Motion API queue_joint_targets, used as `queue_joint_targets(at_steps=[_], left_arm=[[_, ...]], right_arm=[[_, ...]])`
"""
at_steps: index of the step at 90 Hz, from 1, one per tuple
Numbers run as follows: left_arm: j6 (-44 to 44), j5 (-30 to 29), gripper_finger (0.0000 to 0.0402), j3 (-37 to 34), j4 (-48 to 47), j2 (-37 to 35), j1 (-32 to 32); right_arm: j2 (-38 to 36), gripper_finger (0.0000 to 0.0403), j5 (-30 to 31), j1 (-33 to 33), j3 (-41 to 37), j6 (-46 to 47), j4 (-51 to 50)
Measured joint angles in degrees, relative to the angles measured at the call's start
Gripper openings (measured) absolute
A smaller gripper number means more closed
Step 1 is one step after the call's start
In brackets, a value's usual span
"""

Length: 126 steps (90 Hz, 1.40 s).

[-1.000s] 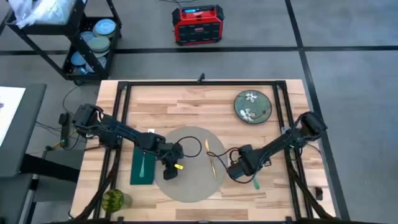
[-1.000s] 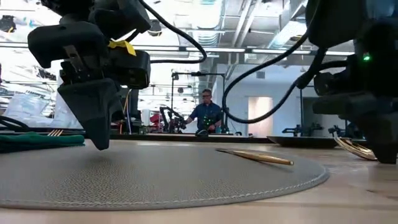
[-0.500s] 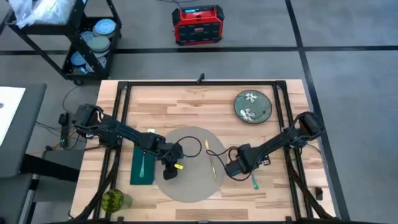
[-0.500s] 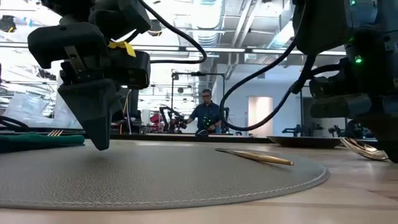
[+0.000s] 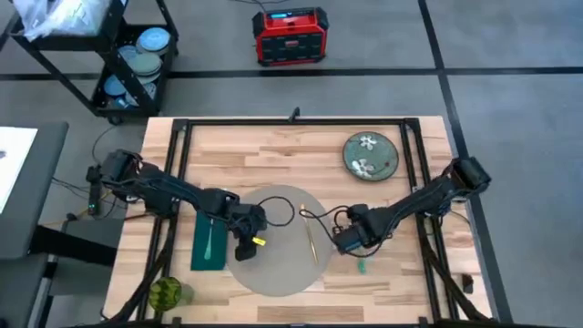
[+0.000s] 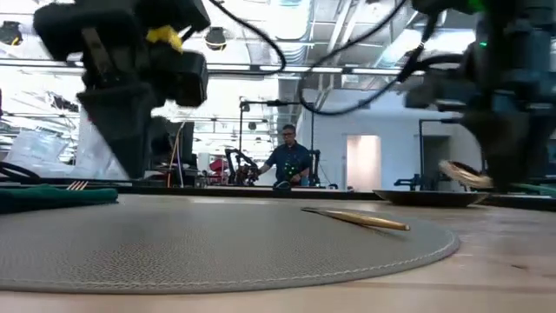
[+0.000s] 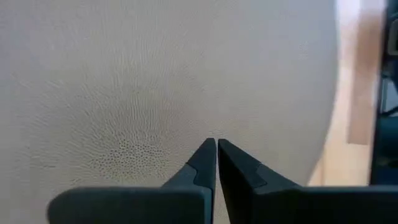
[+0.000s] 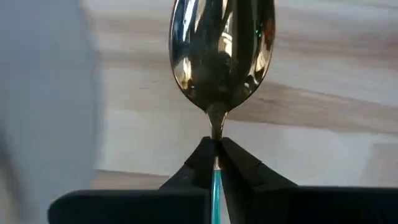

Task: Set table place
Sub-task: Put the spoon beside the dinner knife

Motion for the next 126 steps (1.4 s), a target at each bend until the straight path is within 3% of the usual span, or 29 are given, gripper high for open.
queue_joint_targets(at_steps=[12,40,54,87,126], left_arm=[[2.0,-0.3,0.0,2.5,-6.1,-5.2,0.9],[-0.2,-6.7,0.0,2.5,-18.1,-17.4,1.0],[-1.6,-8.9,0.0,2.5,-20.7,-19.9,1.0],[-2.5,-10.6,0.0,2.5,-21.9,-20.2,0.6],[-2.5,-11.0,0.0,2.5,-21.6,-20.2,0.6]], right_arm=[[0.3,0.0,1.7,-2.9,0.4,-4.9,5.8],[8.3,0.0,1.2,-12.4,11.8,-24.6,1.7],[12.1,0.0,0.3,-15.0,15.2,-28.6,2.6],[15.8,0.0,-2.8,-12.4,15.8,-27.2,5.6],[15.8,0.0,-1.9,-13.8,15.8,-27.2,9.8]])
